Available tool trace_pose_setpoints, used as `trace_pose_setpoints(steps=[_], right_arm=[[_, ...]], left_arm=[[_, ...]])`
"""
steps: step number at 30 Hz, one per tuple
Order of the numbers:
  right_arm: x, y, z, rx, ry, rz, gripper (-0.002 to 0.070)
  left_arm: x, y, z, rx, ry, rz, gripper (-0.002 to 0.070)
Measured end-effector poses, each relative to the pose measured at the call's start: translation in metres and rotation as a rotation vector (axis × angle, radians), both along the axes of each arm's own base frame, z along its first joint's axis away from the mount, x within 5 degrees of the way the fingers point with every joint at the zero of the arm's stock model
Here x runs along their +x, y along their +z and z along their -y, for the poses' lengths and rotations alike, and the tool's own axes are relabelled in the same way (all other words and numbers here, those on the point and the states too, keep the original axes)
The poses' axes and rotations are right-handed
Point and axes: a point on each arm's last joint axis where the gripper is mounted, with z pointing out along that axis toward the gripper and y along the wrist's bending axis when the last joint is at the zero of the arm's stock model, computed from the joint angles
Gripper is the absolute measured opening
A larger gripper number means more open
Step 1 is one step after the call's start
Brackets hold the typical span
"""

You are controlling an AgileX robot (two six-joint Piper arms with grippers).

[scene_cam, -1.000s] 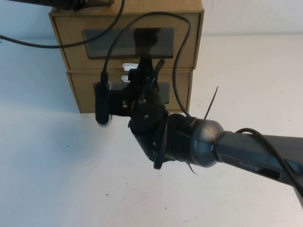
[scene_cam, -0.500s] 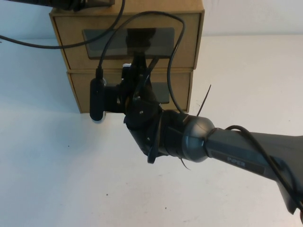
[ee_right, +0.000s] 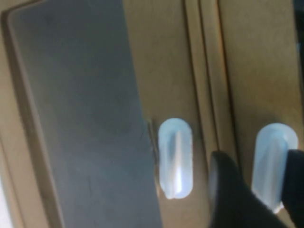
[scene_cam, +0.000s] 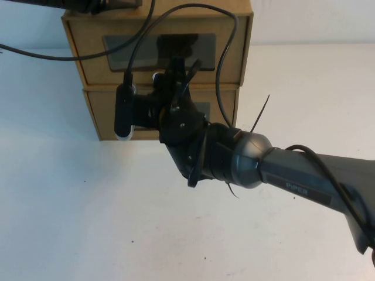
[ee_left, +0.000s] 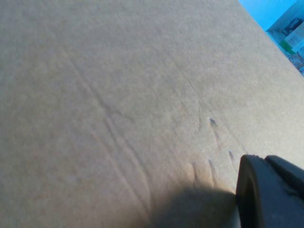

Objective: Open the shoe box
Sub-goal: 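Pull the top drawer of the cardboard box fully open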

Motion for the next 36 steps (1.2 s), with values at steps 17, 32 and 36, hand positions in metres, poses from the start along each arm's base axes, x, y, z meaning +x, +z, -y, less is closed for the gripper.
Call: trace_pose_setpoints(steps=[17,32,36], right_arm=[[0.006,0.004,0.002,0.004,0.001,0.015,0.0008],[-0.031,0.009,-0.010,-0.061,-0.027,0.013,0.0005],[-0.055,0.010,-0.012,-0.087,-0.028,-0.003,0.0005]], left_arm=[[0.000,0.000,0.000,0.000,0.000,0.000,-0.0004],[0.004,-0.006,0.001,-0.012,-0.001,-0.033,-0.0004],[0.004,-0.006,0.001,-0.014,0.001,-0.036,-0.0004]])
